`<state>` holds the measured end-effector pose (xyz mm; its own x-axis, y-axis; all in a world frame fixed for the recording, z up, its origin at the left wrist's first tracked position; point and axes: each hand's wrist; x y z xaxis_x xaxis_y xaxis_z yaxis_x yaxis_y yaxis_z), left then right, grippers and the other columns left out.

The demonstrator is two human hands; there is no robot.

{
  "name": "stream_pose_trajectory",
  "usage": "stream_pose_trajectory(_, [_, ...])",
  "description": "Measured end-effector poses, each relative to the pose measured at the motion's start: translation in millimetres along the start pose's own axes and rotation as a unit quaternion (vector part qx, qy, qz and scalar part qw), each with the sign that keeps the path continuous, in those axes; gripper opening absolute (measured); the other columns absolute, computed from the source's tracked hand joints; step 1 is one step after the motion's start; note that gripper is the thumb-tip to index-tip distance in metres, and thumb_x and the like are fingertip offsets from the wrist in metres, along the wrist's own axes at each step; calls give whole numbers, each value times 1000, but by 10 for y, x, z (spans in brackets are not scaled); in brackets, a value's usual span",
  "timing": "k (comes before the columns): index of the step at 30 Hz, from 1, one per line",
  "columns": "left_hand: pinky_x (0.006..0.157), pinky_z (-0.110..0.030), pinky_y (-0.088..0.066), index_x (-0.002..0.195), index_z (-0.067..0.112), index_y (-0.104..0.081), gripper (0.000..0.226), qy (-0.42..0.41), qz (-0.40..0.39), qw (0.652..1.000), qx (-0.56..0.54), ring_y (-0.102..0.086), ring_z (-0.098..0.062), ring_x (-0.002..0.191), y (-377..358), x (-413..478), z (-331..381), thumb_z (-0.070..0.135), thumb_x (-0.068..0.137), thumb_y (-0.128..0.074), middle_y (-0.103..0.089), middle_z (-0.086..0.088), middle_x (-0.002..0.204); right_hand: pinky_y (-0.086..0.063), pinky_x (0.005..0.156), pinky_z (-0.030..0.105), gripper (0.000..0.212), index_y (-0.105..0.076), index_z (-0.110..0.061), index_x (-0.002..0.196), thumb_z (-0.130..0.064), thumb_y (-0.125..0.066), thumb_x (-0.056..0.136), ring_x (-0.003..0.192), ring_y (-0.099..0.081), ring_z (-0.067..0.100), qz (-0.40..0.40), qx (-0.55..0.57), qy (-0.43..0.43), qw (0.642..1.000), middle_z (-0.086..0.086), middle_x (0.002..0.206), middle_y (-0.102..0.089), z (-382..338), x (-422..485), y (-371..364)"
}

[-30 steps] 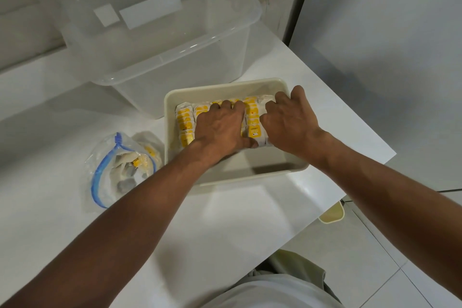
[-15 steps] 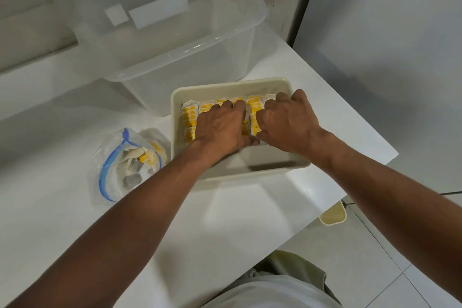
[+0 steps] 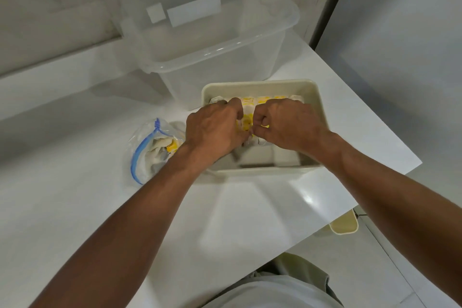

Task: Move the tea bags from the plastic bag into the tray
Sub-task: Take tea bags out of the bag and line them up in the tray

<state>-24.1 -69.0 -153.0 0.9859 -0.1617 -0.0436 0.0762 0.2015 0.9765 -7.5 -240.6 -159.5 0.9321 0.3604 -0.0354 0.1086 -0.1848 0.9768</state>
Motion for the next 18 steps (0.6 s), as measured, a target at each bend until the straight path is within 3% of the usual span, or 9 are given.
stream_pose_trajectory(3, [73, -32, -42, 110, 34, -55, 44, 16, 8, 1000, -20, -62, -22, 100, 96, -116, -139, 62, 78, -69, -64, 10, 108, -50, 71, 33, 15, -66, -33, 88, -48, -60, 86, 89, -63, 17, -11, 28, 2, 1000, -10, 93, -68, -170, 24, 42])
stream_pose_trajectory(7, [71, -29, -39, 106, 35, -57, 38, 40, 22, 997, -70, -60, -17, 96, 246, -327, -366, 58, 79, -70, -64, 13, 100, -50, 66, 31, 18, -65, -34, 87, -51, -61, 84, 81, -63, 14, 6, 62, 6, 998, -13, 85, -69, -399, 64, 54])
stream_pose_trajectory(12, [70, -32, -49, 95, 36, -56, 36, 87, 31, 985, -146, -61, -9, 69, 355, -606, -785, 67, 80, -65, -66, 19, 89, -49, 65, 31, 21, -65, -32, 81, -53, -64, 82, 78, -61, 10, 0, 127, 15, 992, -16, 78, -67, -711, 93, 80])
stream_pose_trajectory(18, [70, -32, -52, 88, 37, -61, 26, 136, 29, 967, -213, -62, -3, 74, 296, -816, -1219, 59, 78, -72, -67, 23, 81, -51, 68, 35, 21, -67, -30, 84, -50, -65, 84, 77, -62, 10, -2, 145, 60, 988, -14, 76, -67, -1031, 127, 61])
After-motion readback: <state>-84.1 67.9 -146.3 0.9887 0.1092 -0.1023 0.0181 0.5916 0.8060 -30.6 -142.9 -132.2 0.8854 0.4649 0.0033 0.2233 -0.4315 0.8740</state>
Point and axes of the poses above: each hand's wrist, its own x-axis towards the middle knuckle, its own y-axis out of the back of the hand, z = x × y
